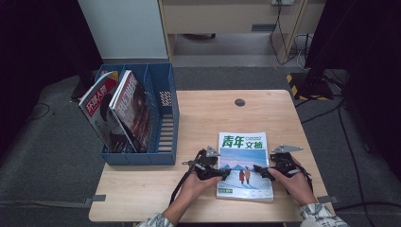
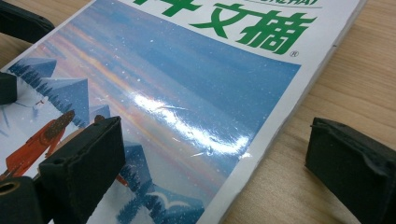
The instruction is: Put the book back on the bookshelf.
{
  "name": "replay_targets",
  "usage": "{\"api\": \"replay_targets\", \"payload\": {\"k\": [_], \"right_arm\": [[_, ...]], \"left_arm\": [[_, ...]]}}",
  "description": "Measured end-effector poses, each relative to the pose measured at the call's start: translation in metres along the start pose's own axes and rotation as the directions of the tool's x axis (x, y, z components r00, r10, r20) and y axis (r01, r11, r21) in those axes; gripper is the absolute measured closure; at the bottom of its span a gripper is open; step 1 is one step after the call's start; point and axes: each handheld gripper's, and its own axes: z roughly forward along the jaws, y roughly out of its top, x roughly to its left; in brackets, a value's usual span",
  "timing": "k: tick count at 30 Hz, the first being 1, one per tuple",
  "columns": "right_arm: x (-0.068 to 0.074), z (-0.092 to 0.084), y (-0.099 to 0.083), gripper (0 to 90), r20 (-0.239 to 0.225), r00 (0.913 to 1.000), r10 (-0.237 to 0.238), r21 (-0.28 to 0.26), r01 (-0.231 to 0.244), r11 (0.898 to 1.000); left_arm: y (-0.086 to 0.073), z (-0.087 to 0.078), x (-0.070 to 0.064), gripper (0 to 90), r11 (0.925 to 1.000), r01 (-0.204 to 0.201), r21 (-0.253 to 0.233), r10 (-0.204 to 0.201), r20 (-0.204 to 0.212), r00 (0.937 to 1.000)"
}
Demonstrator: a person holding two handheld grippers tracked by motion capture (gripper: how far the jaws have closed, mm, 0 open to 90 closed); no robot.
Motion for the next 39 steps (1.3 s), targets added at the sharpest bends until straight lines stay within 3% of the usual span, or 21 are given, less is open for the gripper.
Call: {"api": "replay_targets", "payload": {"k": [5, 12, 17, 21, 32, 39], "right_arm": [[0.0, 0.003, 0.0, 4.7, -0.024, 0.9996, 0.011, -0.01, -0.011, 1.0], [-0.002, 0.008, 0.002, 4.6, -0.038, 0.9992, -0.01, -0.028, 0.009, 1.0], [-0.002, 0.003, 0.002, 10.6, -0.041, 0.9992, 0.004, -0.017, -0.005, 1.0], [0.0, -0.002, 0.002, 15.7, -0.032, 0.9994, -0.015, -0.013, 0.015, 1.0], [0.001, -0.009, 0.007, 17.3, -0.055, 0.998, -0.029, -0.049, 0.027, 0.998], [-0.004, -0.004, 0.015, 17.0, -0.028, 0.9989, -0.037, -0.055, 0.035, 0.998]], "left_arm": [[0.0, 0.001, -0.002, 23.2, 1.0, -0.002, -0.003, 0.002, 0.0, 1.0], [-0.001, -0.001, -0.005, 25.0, 0.9999, 0.009, 0.006, -0.009, -0.004, 1.0], [-0.002, -0.003, -0.007, 26.4, 0.9998, 0.017, 0.01, -0.017, -0.006, 0.9998], [-0.004, -0.004, -0.008, 26.8, 0.9998, 0.014, 0.012, -0.013, -0.005, 0.9999], [-0.004, -0.005, -0.008, 26.9, 0.9999, 0.012, 0.011, -0.012, -0.003, 0.9999], [-0.004, -0.004, -0.011, 26.6, 0.9999, 0.002, 0.015, -0.002, 0.005, 1.0]]}}
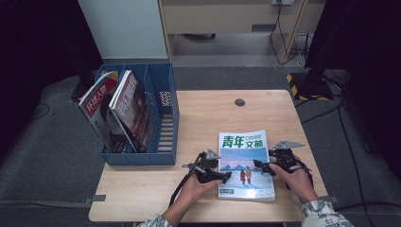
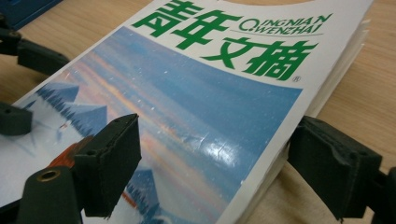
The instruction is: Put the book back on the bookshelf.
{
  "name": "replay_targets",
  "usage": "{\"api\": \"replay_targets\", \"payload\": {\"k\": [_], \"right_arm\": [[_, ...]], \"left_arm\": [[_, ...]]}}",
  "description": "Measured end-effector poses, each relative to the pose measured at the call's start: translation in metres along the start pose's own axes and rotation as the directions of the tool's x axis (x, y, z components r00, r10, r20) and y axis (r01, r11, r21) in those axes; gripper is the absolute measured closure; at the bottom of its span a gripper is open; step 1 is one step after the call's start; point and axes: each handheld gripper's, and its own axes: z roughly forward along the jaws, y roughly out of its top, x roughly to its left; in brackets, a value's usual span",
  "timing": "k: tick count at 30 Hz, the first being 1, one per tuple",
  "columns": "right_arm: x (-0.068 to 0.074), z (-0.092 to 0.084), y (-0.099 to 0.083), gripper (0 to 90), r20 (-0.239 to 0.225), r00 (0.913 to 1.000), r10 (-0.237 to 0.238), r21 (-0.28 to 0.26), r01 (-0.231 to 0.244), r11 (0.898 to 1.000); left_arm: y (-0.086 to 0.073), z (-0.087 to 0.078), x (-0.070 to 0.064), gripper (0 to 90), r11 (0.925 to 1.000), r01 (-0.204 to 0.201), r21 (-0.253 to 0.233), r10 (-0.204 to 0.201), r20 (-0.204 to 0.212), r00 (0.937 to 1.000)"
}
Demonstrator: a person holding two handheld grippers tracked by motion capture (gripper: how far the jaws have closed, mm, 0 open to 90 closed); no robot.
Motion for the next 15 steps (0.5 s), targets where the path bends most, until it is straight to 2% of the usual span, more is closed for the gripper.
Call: {"api": "replay_targets", "payload": {"k": [6, 10, 12, 15], "right_arm": [[-0.009, 0.008, 0.007, 16.9, 0.01, 0.9999, -0.003, 0.005, 0.003, 1.0], [-0.015, 0.014, 0.01, 17.0, -0.004, 0.9999, 0.014, -0.019, -0.014, 1.0], [-0.017, 0.017, 0.014, 17.0, 0.003, 1.0, 0.001, -0.023, -0.001, 1.0], [-0.016, 0.016, 0.017, 23.0, -0.013, 0.9999, -0.006, -0.049, 0.005, 0.999]], "left_arm": [[0.0, 0.001, -0.002, 26.6, 1.0, -0.008, 0.004, 0.008, 0.007, 0.9999], [0.0, 0.001, -0.001, 25.8, 0.9999, -0.014, 0.0, 0.014, 0.007, 0.9999], [0.0, 0.003, -0.001, 24.8, 0.9999, -0.011, -0.011, 0.011, 0.003, 0.9999], [0.001, 0.003, -0.001, 24.7, 0.9999, -0.012, -0.01, 0.012, 0.003, 0.9999]]}}
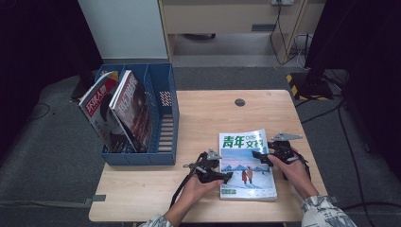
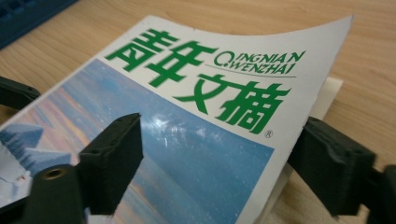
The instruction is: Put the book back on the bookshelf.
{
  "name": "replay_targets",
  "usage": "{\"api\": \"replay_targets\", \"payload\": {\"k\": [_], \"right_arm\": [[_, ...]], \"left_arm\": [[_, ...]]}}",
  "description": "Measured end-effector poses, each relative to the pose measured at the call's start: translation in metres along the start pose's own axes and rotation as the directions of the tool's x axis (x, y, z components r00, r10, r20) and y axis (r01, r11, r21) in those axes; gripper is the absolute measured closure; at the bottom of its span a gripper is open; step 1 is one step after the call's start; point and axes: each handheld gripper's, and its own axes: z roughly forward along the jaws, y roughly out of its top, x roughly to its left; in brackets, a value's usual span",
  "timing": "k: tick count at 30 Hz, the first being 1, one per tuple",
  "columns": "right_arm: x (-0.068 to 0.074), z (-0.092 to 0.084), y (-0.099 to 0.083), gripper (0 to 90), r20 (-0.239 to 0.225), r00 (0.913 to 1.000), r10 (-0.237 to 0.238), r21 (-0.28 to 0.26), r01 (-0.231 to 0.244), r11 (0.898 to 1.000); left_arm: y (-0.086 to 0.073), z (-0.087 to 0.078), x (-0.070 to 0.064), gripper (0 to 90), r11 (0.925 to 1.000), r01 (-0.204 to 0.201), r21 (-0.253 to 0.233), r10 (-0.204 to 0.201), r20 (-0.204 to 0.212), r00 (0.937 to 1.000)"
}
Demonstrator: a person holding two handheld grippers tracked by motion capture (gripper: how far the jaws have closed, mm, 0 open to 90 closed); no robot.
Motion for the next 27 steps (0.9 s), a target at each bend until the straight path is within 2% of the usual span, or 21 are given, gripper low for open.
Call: {"api": "replay_targets", "payload": {"k": [3, 5, 7, 9, 13, 16, 18, 20, 23, 25, 27], "right_arm": [[0.006, -0.004, 0.002, 24.5, -0.026, 0.9996, -0.014, 0.0, 0.014, 1.0], [0.011, -0.008, 0.001, 26.0, -0.054, 0.9982, -0.028, 0.03, 0.029, 0.999], [0.018, -0.009, -0.004, 26.0, -0.028, 0.9973, -0.068, 0.079, 0.07, 0.994], [0.021, -0.011, -0.008, 26.5, -0.015, 0.9964, -0.083, 0.112, 0.085, 0.99], [0.021, -0.019, -0.013, 30.1, -0.029, 0.9975, -0.065, 0.107, 0.067, 0.992], [0.018, -0.016, -0.014, 30.5, -0.04, 0.999, -0.021, 0.116, 0.026, 0.993], [0.018, -0.011, -0.011, 30.8, -0.034, 0.9993, -0.014, 0.095, 0.018, 0.995], [0.02, -0.005, -0.009, 30.6, -0.027, 0.9987, -0.043, 0.095, 0.046, 0.994], [0.022, -0.001, -0.006, 30.1, -0.014, 0.9987, -0.049, 0.097, 0.05, 0.994], [0.022, 0.0, -0.006, 26.8, 0.004, 0.9983, -0.059, 0.099, 0.058, 0.993], [0.023, -0.002, -0.007, 19.4, 0.05, 0.9961, -0.073, 0.121, 0.067, 0.99]], "left_arm": [[0.0, 0.0, 0.0, 24.7, 1.0, 0.0, -0.001, 0.0, 0.0, 1.0], [0.0, 0.0, 0.0, 24.7, 1.0, 0.001, -0.002, -0.001, 0.001, 1.0], [0.0, 0.0, 0.0, 24.7, 1.0, 0.0, -0.002, 0.0, 0.001, 1.0], [0.0, 0.0, 0.0, 24.7, 1.0, 0.0, -0.003, 0.0, 0.001, 1.0], [0.0, 0.0, 0.0, 24.7, 1.0, -0.001, -0.003, 0.001, 0.001, 1.0], [0.0, 0.0, 0.0, 24.7, 1.0, -0.001, -0.002, 0.001, 0.001, 1.0], [0.0, 0.0, 0.0, 24.7, 1.0, -0.001, -0.003, 0.001, 0.001, 1.0], [0.0, 0.0, 0.0, 24.7, 1.0, -0.001, -0.003, 0.001, 0.0, 1.0], [-0.001, 0.0, 0.0, 24.7, 1.0, -0.001, -0.004, 0.001, 0.0, 1.0], [-0.001, 0.0, 0.0, 24.7, 1.0, -0.001, -0.005, 0.001, 0.001, 1.0], [-0.001, 0.0, 0.0, 24.7, 1.0, -0.001, -0.005, 0.001, 0.001, 1.0]]}}
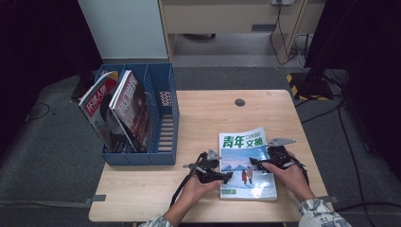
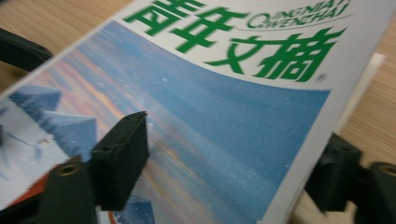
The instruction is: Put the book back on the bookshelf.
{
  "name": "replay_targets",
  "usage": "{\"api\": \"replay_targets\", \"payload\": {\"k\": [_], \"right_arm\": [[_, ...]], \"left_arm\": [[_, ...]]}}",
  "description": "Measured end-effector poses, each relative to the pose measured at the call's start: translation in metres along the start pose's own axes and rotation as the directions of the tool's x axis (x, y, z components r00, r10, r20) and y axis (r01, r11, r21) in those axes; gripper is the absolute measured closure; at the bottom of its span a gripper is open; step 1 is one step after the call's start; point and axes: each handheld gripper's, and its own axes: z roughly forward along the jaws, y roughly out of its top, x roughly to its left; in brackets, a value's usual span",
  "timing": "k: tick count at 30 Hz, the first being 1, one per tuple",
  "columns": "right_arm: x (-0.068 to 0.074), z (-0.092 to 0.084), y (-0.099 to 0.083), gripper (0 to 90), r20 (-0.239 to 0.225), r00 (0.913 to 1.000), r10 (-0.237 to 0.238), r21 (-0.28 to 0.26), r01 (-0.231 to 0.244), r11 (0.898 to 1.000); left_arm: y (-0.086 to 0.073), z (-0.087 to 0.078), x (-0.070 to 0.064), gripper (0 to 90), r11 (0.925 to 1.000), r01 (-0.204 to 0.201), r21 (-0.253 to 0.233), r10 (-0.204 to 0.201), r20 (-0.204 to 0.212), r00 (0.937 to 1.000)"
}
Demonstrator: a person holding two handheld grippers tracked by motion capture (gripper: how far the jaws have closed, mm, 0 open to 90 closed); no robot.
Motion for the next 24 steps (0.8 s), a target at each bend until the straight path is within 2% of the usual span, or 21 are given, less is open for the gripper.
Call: {"api": "replay_targets", "payload": {"k": [1, 6, 9, 14, 16, 20, 22, 24], "right_arm": [[0.0, -0.001, -0.001, 16.6, 0.019, 0.9998, 0.004, 0.004, -0.004, 1.0], [-0.007, -0.003, -0.005, 9.1, 0.051, 0.9976, 0.046, 0.018, -0.047, 0.999], [-0.011, -0.006, -0.009, 8.9, 0.036, 0.9962, 0.079, 0.03, -0.08, 0.996], [-0.012, -0.006, -0.013, 9.3, -0.031, 0.9915, 0.126, 0.055, -0.124, 0.991], [-0.011, -0.006, -0.014, 9.0, -0.057, 0.9906, 0.125, 0.065, -0.121, 0.991], [-0.008, -0.005, -0.013, 8.5, -0.055, 0.9923, 0.111, 0.072, -0.107, 0.992], [-0.008, -0.006, -0.012, 11.8, -0.055, 0.9931, 0.103, 0.073, -0.099, 0.992], [-0.008, -0.011, -0.012, 21.0, -0.046, 0.9959, 0.078, 0.064, -0.075, 0.995]], "left_arm": [[0.0, 0.0, 0.0, 24.7, 1.0, -0.001, 0.001, 0.001, 0.0, 1.0], [0.0, 0.0, 0.0, 24.7, 1.0, 0.0, -0.001, 0.0, 0.0, 1.0], [0.0, 0.0, 0.0, 24.6, 1.0, 0.0, -0.003, 0.0, 0.0, 1.0], [0.0, 0.0, 0.0, 24.6, 1.0, 0.0, -0.004, 0.0, 0.0, 1.0], [0.0, 0.0, 0.0, 24.6, 1.0, -0.001, -0.003, 0.001, 0.0, 1.0], [0.0, 0.0, 0.0, 24.3, 1.0, -0.003, 0.0, 0.003, 0.002, 1.0], [0.0, 0.0, 0.0, 24.3, 1.0, -0.003, 0.001, 0.003, 0.002, 1.0], [0.0, 0.0, 0.0, 24.3, 1.0, -0.003, 0.001, 0.003, 0.002, 1.0]]}}
